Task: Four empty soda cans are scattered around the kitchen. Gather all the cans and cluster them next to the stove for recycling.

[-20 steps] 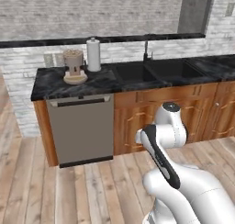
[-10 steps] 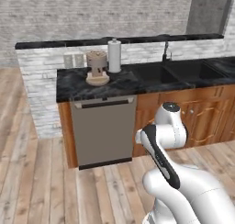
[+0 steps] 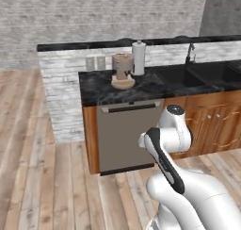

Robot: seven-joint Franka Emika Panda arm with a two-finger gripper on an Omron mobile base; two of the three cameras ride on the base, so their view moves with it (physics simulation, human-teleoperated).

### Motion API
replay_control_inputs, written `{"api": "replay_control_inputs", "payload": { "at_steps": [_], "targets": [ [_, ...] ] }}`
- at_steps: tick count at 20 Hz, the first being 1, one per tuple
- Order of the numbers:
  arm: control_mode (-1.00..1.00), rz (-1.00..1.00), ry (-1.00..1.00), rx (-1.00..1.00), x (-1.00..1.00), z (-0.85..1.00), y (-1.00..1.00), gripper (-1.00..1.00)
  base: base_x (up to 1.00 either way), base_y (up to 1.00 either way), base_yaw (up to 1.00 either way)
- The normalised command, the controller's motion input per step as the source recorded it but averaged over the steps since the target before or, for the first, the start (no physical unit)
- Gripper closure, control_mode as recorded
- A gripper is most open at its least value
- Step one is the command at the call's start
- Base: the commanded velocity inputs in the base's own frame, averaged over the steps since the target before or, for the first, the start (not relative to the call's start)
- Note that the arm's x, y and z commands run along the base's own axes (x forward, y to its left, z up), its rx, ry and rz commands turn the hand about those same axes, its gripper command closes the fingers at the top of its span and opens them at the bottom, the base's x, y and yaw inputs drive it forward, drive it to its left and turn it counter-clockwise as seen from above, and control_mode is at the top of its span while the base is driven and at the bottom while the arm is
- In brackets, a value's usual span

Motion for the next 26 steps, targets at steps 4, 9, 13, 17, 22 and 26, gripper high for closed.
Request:
{"api": "replay_control_inputs", "payload": {
  "at_steps": [4,9,13,17,22,26],
  "targets": [
    [1.0,0.0,0.0,0.0,0.0,0.0,0.0,-1.0,0.34,0.65,0.0],
    [1.0,0.0,0.0,0.0,0.0,0.0,0.0,-1.0,0.34,0.65,0.0],
    [1.0,0.0,0.0,0.0,0.0,0.0,0.0,-1.0,0.34,0.65,0.0],
    [1.0,0.0,0.0,0.0,0.0,0.0,0.0,-1.0,0.38,0.64,0.0],
    [1.0,0.0,0.0,0.0,0.0,0.0,0.0,-1.0,0.4,0.64,0.0],
    [1.0,0.0,0.0,0.0,0.0,0.0,0.0,-1.0,0.4,0.64,0.0]
  ]
}}
